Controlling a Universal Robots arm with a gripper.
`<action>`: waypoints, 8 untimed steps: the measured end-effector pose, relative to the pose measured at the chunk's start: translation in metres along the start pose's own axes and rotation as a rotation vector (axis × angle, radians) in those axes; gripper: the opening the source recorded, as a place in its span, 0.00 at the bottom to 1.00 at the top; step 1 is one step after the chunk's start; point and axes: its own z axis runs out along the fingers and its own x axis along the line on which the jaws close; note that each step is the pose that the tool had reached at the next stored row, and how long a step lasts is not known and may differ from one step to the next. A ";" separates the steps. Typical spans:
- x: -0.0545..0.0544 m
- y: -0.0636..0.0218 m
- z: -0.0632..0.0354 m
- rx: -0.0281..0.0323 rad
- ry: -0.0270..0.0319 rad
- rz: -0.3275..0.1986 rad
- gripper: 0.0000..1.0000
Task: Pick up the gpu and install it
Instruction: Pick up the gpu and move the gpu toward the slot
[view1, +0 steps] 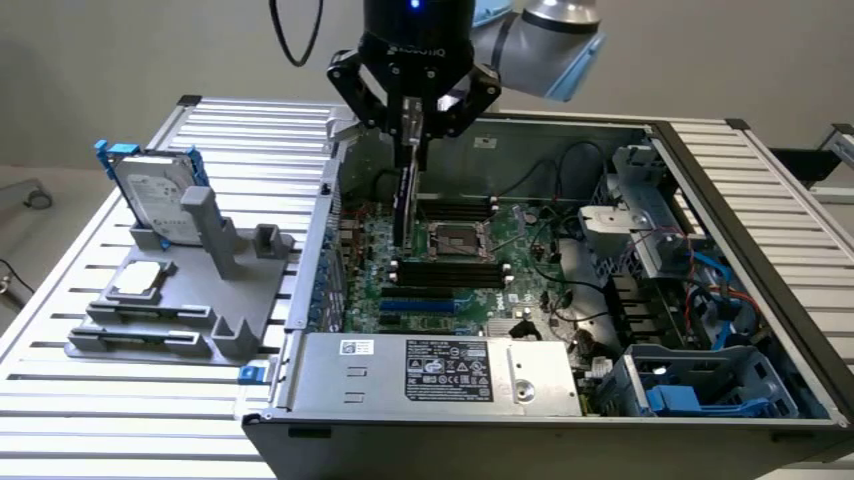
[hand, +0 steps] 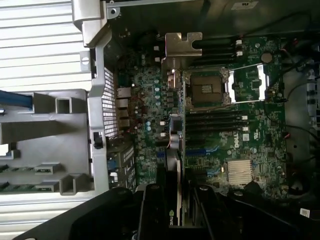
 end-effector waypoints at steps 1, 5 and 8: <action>-0.005 0.0003 0.0014 0.0012 -0.0001 0.000 0.27; -0.023 0.0019 0.0080 0.0063 -0.0005 0.000 0.27; -0.036 0.0046 0.0132 0.0095 -0.0008 0.000 0.27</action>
